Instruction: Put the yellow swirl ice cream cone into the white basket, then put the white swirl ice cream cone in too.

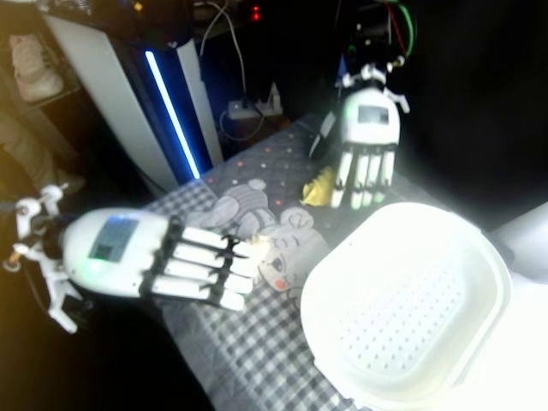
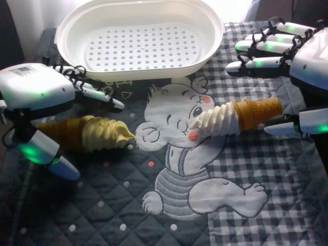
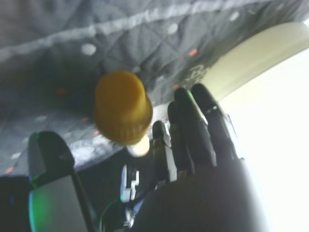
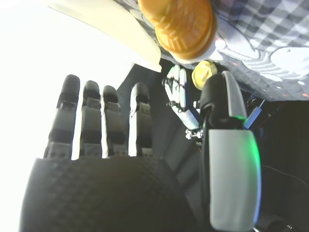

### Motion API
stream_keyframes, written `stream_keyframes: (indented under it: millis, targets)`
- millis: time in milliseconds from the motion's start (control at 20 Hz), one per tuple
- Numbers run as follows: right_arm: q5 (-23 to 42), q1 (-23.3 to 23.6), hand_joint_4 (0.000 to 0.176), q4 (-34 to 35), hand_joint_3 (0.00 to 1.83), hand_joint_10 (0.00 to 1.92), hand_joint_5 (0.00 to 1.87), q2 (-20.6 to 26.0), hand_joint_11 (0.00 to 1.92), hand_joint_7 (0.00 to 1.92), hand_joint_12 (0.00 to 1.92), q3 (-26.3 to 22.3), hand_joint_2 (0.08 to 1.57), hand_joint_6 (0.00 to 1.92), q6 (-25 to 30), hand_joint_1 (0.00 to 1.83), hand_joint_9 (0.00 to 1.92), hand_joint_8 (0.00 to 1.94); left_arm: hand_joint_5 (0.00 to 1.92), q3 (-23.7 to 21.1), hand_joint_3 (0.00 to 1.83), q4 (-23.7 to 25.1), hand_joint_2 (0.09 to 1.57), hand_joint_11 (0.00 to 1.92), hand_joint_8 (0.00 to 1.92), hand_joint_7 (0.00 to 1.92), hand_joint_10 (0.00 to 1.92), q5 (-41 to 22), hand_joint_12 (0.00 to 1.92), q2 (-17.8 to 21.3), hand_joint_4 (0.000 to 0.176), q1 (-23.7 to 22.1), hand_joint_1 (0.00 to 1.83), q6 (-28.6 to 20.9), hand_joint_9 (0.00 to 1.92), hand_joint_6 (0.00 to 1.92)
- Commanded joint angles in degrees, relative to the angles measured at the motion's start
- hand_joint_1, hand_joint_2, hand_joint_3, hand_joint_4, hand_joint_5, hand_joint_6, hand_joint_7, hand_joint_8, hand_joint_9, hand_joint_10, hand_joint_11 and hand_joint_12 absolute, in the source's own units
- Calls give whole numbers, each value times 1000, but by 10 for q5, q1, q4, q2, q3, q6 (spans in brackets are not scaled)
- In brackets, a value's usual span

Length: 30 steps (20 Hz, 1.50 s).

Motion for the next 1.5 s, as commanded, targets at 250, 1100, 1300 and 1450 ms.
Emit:
stream_keyframes:
  millis: [250, 1100, 1300, 1450]
  targets:
    - [61, 4, 80, 24, 0, 3, 365, 0, 0, 149, 605, 2, 1019, 0, -1, 816, 155, 2, 947, 16, 15, -11, 1116, 998, 1282, 912, 1387, -32, 1541, -15, 0, -9, 1178, 8, 1031, 945]
    - [62, 4, 86, 27, 0, 1, 382, -3, 0, 196, 748, 5, 1051, 3, -1, 762, 215, 2, 1348, 102, 1, -91, 1038, 907, 1082, 1083, 1110, -128, 1443, -47, 0, -155, 1294, 7, 1069, 93]
    - [62, 4, 66, 22, 0, 2, 391, -16, 0, 199, 770, 14, 1054, 2, -1, 782, 222, 0, 1430, 229, 0, -111, 999, 789, 742, 1196, 601, -18, 1276, -148, 0, -198, 1279, 7, 1118, 61]
    - [62, 4, 95, 15, 3, 0, 373, -21, 0, 192, 730, 17, 1062, 0, -1, 739, 207, 1, 1322, 321, 0, -130, 990, 667, 435, 1327, 226, 55, 1119, -220, 18, -200, 1280, 7, 1214, 331]
